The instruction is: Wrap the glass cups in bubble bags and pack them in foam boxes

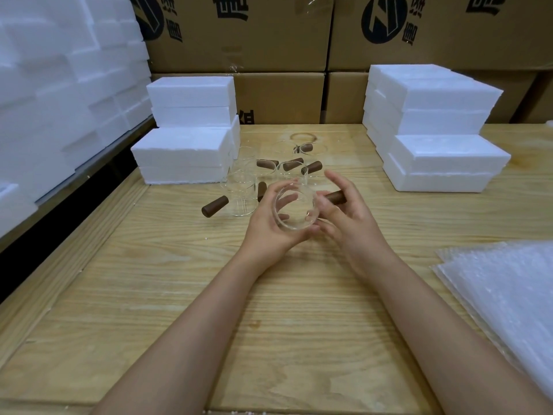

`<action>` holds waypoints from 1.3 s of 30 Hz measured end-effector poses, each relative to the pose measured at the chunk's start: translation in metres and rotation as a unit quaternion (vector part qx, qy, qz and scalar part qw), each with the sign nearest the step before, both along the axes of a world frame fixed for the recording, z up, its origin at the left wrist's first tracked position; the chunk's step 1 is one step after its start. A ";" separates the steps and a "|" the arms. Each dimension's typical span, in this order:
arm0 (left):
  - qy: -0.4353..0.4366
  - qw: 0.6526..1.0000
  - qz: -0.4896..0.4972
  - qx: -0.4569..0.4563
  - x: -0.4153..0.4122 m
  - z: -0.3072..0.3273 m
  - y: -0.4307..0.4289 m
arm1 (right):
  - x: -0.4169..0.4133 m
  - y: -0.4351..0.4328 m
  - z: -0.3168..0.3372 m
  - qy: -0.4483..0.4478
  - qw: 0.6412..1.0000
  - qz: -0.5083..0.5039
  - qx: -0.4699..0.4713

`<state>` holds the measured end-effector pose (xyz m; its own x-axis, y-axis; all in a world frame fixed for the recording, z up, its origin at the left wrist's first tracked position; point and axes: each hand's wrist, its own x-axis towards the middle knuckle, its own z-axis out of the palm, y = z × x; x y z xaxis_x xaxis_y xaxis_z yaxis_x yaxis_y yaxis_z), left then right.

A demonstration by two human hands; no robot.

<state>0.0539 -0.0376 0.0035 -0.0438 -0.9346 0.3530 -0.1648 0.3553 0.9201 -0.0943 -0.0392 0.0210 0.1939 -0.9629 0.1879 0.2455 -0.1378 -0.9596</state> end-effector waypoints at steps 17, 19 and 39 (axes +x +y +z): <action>0.082 0.994 -0.077 0.018 -0.001 0.002 0.004 | 0.004 -0.003 0.000 -0.130 0.991 -0.030 -0.011; 0.101 0.992 -0.076 0.017 -0.002 0.002 0.003 | 0.003 -0.003 0.001 -0.132 0.991 -0.033 -0.017; 0.294 0.931 -0.134 0.173 0.006 0.005 -0.003 | 0.010 -0.002 -0.002 -0.102 0.990 -0.094 -0.036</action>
